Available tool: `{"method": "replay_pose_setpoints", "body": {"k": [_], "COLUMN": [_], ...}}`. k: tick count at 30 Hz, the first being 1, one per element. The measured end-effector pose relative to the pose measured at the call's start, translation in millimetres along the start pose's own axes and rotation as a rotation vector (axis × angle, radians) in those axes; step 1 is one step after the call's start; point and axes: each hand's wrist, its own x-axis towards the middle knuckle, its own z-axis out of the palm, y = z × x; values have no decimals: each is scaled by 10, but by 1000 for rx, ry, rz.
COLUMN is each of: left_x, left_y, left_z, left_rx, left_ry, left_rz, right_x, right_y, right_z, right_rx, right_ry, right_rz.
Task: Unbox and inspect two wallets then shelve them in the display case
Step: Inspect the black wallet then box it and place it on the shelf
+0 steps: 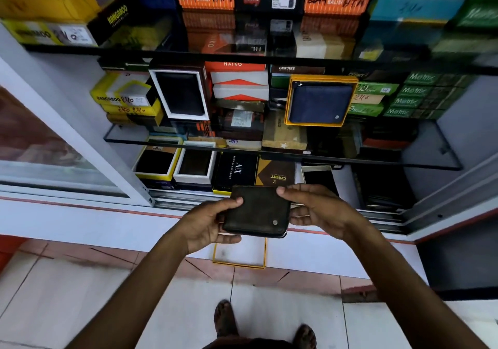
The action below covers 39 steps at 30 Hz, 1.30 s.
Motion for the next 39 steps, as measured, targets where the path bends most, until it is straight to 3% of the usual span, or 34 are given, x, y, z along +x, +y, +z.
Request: {"method": "replay_pose_setpoints", "body": {"k": [6,9,17,24,28,33,39], "left_x": [-75,-123,-249,-178,-143,-63,13], "left_y": [150,241,344,341,410,454,429], "left_z": [134,210,210,198,249,288,504], "left_rx": [-70,-57,1,23,57,-156,-284], "left_ry": [-79,-162,-297,-243,-162,-47,78], "left_rz": [54,57,71,44,58,122,197], "right_x": [-104,-107,-293,-443,-519,-692,-817], "right_y": [-316,-432,-675,-752,-820,-905,-806], "right_z": [-89,-30,67,49,49,84,311], "right_rx": [-211,-382,-498,-542,-661,-696,-848], "right_ry": [64,-78,-207,-211,-155,-31,391], "right_rz": [-287,-405,-470,-426,-430,-442,-551]}}
